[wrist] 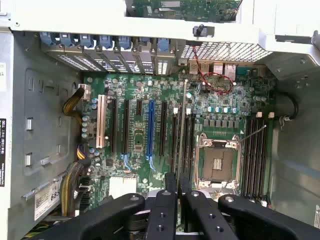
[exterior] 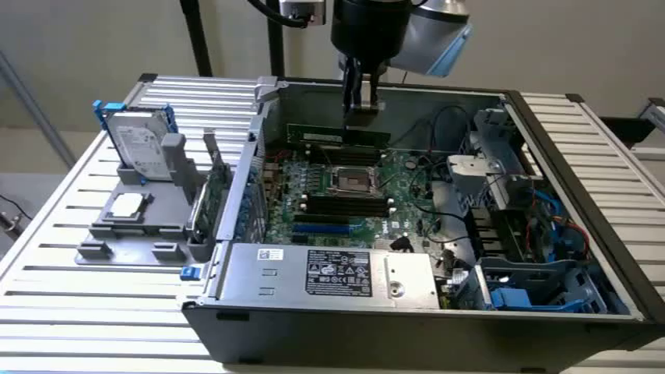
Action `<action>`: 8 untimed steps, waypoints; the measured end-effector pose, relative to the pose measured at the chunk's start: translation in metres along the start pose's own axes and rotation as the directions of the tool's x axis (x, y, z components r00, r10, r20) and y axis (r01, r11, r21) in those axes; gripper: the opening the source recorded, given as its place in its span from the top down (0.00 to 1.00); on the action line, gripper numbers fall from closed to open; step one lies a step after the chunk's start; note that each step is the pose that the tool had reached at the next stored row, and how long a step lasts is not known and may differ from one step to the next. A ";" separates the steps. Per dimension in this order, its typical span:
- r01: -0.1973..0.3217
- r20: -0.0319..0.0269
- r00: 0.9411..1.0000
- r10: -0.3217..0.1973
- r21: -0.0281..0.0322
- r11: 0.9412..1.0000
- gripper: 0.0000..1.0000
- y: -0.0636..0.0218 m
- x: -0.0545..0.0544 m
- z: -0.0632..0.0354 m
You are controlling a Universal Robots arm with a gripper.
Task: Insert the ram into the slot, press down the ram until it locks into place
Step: 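Insert the ram into the slot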
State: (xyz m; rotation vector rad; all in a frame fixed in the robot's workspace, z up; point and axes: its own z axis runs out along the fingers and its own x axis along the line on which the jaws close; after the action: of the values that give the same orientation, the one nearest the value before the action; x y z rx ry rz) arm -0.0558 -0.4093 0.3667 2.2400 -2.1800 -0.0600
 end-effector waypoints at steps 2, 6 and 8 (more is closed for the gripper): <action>0.000 0.000 1.000 0.000 0.000 1.000 0.87 0.0000 0.000 0.0000; 0.000 0.000 1.000 0.000 0.000 1.000 0.87 0.0000 0.000 0.0000; 0.000 0.000 1.000 0.000 0.000 1.000 0.87 0.0000 0.000 0.0000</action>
State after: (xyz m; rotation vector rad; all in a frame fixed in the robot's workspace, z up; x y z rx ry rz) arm -0.0558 -0.4093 0.3666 2.2401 -2.1800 -0.0600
